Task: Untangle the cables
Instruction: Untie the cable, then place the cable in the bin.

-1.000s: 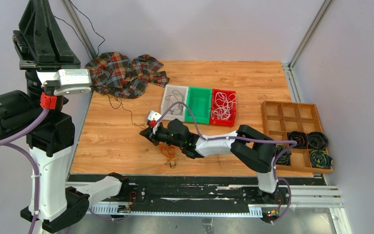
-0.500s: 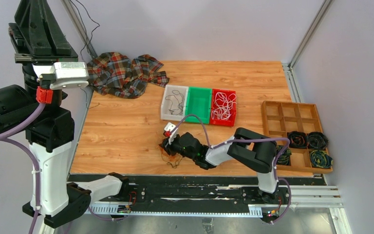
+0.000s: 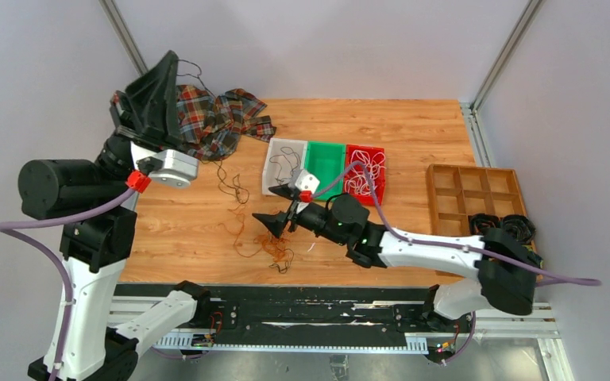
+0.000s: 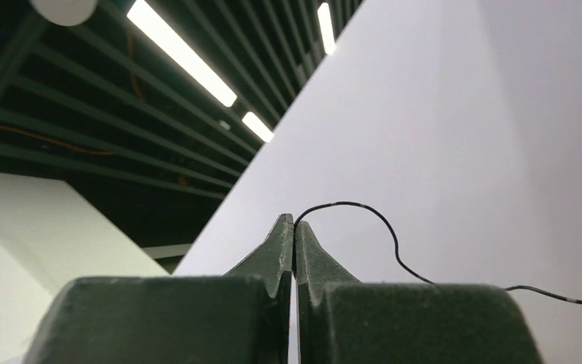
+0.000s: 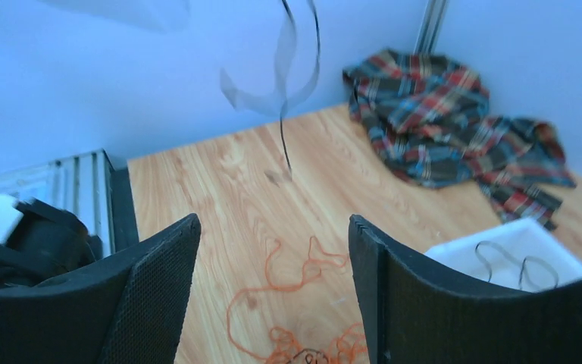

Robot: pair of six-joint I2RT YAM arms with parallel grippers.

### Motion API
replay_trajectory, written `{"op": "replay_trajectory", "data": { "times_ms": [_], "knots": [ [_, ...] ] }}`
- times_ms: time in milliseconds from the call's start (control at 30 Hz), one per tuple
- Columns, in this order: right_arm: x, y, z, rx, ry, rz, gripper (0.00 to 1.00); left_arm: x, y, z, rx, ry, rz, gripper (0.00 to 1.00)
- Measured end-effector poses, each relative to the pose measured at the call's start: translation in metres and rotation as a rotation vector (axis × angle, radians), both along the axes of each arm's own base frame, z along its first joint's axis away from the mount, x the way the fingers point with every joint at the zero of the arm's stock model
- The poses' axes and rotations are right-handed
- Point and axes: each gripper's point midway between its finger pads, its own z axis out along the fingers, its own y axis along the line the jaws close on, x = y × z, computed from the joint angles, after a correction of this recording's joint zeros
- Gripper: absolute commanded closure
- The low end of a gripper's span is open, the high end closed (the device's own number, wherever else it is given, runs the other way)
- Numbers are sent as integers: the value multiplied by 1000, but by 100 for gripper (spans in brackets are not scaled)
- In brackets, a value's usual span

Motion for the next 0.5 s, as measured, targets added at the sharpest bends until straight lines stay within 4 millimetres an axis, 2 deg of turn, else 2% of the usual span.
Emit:
{"op": "replay_trajectory", "data": {
  "times_ms": [167, 333, 433, 500],
  "knots": [
    [-12, -22, 74, 63, -88, 34, 28, 13, -14, -33, 60, 100, -44, 100],
    [-18, -56, 149, 156, -161, 49, 28, 15, -20, -47, 95, 148, -68, 100],
    [-20, -65, 177, 189, -179, 77, 28, 14, -24, -54, 121, 165, -81, 100],
    [-19, -62, 192, 202, -170, 102, 28, 14, -26, -58, 134, 177, -90, 100]
  ]
}}
